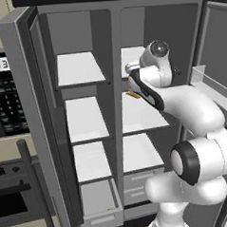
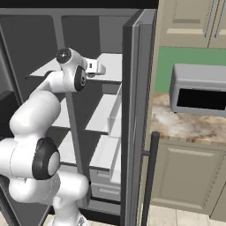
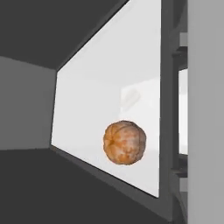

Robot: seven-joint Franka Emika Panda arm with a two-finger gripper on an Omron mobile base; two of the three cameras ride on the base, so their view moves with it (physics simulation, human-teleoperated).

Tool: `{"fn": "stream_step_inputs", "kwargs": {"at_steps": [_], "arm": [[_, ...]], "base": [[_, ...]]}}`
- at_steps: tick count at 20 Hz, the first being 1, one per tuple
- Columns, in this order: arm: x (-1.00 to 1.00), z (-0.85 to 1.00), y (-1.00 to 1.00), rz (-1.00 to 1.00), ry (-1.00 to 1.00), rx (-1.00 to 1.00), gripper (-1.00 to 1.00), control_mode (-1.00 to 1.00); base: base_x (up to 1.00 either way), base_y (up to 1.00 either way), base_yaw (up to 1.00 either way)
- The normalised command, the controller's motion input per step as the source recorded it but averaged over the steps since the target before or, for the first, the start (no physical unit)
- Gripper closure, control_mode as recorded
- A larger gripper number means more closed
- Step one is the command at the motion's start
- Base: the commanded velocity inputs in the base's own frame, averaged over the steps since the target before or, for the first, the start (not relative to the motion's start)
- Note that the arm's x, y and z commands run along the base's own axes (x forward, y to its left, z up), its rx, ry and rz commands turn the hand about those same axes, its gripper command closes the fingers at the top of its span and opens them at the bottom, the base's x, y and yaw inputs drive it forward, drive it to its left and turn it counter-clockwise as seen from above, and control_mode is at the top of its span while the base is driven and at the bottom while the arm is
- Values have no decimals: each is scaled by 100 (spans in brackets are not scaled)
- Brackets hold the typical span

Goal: Take the lemon and tangerine from the fridge shelf and place them in the freezer drawer to begin freezing them.

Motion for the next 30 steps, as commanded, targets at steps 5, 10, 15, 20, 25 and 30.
{"fn": "stream_step_inputs", "kwargs": {"at_steps": [5,10,15,20,25,30], "arm": [[85,7,25,11,3,0,-100,-100],[85,-12,7,16,16,0,-100,-100],[58,-12,3,19,11,-1,-100,-100],[28,-8,3,16,2,-3,-100,-100],[-47,-9,7,8,-8,-9,-100,-100],[-6,-4,2,2,-1,-4,-100,-100]], "base": [[0,0,0],[0,0,0],[0,0,0],[0,0,0],[0,0,0],[0,0,0]]}}
